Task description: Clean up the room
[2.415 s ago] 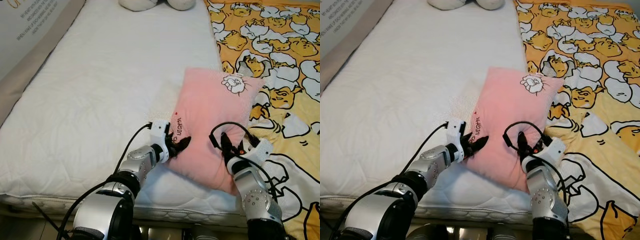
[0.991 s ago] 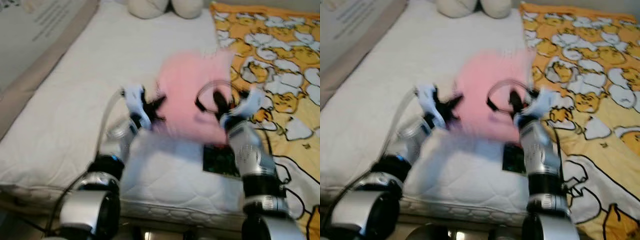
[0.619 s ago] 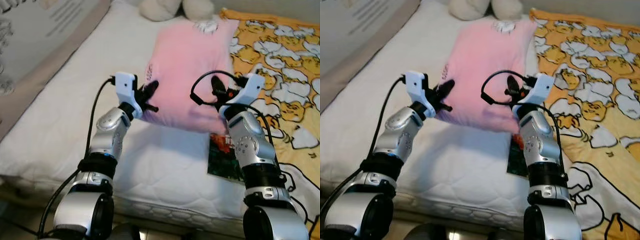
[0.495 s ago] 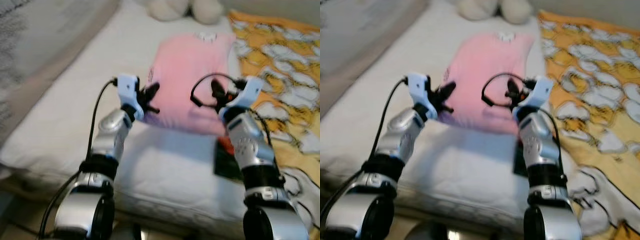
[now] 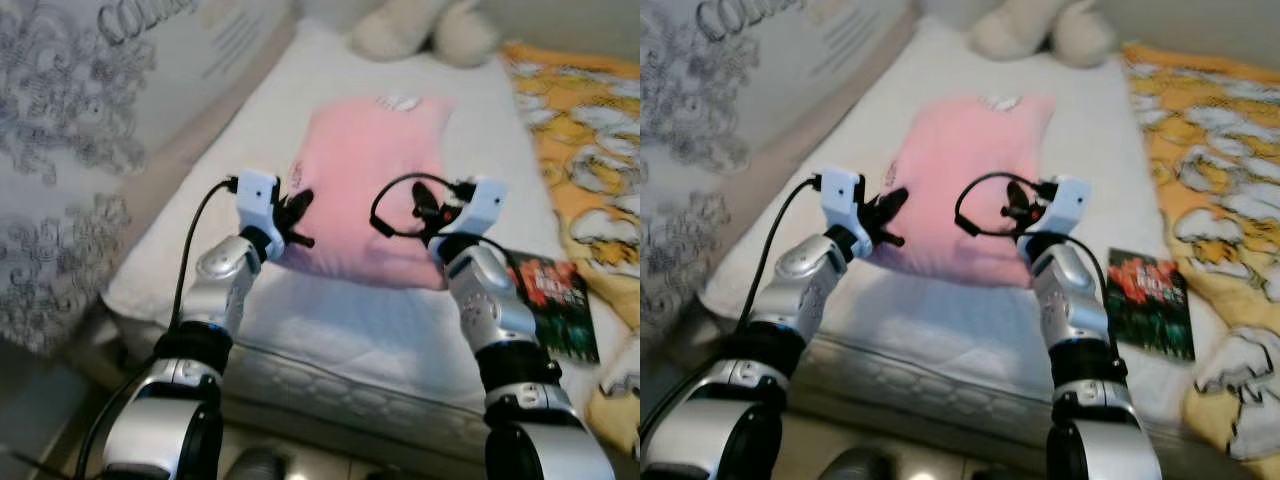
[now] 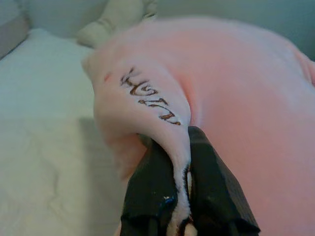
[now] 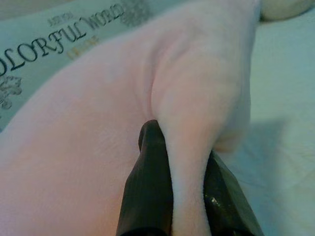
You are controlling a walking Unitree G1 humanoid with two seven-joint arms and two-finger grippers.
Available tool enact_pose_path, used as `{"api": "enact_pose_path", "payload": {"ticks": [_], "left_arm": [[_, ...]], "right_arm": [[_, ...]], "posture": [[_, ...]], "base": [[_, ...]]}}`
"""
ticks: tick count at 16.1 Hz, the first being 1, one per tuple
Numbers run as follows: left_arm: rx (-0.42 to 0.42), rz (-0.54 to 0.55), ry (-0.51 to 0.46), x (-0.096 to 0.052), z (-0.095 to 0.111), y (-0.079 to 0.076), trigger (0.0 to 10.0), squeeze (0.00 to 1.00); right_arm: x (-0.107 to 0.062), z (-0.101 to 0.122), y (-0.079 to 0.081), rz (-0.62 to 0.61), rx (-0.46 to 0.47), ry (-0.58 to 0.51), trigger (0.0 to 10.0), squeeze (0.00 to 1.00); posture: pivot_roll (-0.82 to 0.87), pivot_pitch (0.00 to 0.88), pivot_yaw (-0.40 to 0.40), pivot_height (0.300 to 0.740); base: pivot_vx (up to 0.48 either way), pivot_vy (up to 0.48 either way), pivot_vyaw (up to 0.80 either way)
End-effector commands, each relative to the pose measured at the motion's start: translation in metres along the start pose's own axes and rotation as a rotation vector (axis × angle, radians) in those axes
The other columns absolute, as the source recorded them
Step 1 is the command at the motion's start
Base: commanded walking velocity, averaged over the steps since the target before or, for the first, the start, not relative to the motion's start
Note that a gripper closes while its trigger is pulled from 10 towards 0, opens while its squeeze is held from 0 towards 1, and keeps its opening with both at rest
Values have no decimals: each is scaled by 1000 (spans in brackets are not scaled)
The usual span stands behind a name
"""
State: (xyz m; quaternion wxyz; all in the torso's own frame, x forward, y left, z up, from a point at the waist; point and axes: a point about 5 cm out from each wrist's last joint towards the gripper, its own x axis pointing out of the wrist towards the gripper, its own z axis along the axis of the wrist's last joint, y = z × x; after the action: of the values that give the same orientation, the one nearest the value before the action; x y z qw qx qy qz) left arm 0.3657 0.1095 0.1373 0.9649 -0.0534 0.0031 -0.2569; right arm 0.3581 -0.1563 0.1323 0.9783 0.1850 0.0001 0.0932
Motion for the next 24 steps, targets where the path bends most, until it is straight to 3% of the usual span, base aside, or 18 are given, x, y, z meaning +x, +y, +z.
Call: {"api": "enact_pose_path", "payload": {"ticks": [1, 14, 21, 22, 23, 24], "left_arm": [[28, 18, -22, 0, 10, 7, 0, 0], [26, 26, -9, 3, 9, 11, 0, 0], [101, 34, 43, 17, 11, 6, 0, 0], [114, 48, 64, 20, 10, 3, 10000, 0], [116, 49, 72, 22, 10, 1, 10000, 0], [125, 56, 90, 26, 8, -3, 10000, 0]], "right_arm": [[2, 11, 0, -2, -27, -58, 0, 0], [1, 4, 0, 10, -67, -41, 0, 0], [4, -6, -4, 17, -115, 12, 0, 0], [6, -10, -9, 15, -139, 53, 4941, 0], [6, -13, -11, 18, -148, 76, 4941, 0], [7, -17, -18, 5, -173, 123, 10000, 0]], "posture": [[37, 0, -28, 740], [40, 0, -37, 740], [34, 0, -33, 740], [34, 0, -29, 740], [35, 0, -27, 740], [42, 0, -29, 740]], "base": [[300, 375, 0], [308, 367, 0], [65, 0, 0], [0, 0, 0], [0, 0, 0], [0, 0, 0]]}}
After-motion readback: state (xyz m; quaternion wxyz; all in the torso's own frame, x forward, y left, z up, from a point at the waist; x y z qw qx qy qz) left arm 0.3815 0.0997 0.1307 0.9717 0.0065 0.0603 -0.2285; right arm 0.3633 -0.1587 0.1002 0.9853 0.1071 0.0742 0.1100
